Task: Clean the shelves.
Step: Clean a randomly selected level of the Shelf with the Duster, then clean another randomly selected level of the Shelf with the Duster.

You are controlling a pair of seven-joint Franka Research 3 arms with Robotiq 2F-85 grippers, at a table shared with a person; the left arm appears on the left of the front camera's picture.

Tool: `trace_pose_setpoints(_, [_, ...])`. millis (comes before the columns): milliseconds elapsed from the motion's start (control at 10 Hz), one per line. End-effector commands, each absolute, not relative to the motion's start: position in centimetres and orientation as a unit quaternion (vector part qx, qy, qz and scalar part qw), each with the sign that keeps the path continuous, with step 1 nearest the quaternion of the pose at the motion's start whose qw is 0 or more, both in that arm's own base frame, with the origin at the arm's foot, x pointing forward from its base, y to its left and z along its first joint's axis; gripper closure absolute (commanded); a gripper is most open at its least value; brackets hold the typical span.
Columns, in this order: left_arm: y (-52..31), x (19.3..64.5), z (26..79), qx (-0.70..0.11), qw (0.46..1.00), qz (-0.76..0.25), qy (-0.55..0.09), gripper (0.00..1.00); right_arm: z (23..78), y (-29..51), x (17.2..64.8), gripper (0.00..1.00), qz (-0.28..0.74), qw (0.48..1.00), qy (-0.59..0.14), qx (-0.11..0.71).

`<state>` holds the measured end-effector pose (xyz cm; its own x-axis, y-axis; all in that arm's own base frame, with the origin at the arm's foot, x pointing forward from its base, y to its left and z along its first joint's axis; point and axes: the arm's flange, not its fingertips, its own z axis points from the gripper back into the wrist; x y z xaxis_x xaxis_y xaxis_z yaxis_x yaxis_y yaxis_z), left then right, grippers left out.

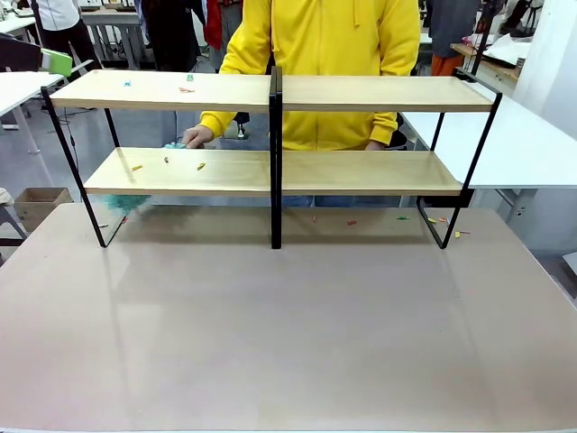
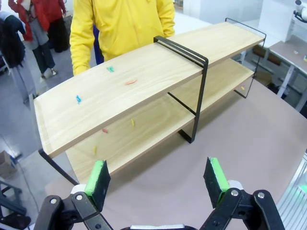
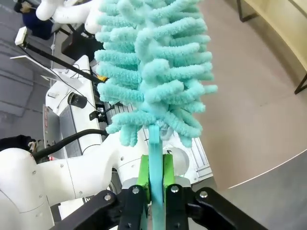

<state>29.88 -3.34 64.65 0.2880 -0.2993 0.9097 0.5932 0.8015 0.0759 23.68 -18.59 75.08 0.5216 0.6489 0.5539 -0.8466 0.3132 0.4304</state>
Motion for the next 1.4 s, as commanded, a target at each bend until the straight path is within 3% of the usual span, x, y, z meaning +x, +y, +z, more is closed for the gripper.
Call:
trace_pose_setpoints(0, [-3.3, 29.8, 64.5, -0.138, 0.789, -0.286, -0.526, 0.00, 76.4, -18.1, 24.1, 0.88, 0.452, 0.807, -0.146, 0.352])
trace_pose_setpoints(1100, [-3.3, 29.8, 64.5, -0.138, 0.789, -0.286, -0.526, 0.00, 75.7, -18.5, 24.2, 0.88, 0.462, 0.804, -0.139, 0.346])
trace_pose_setpoints(1300, [-3.3, 29.8, 64.5, -0.138, 0.789, -0.286, -0.526, 0.00, 78.4, -11.3, 26.8, 0.88, 0.497, 0.822, -0.087, 0.266])
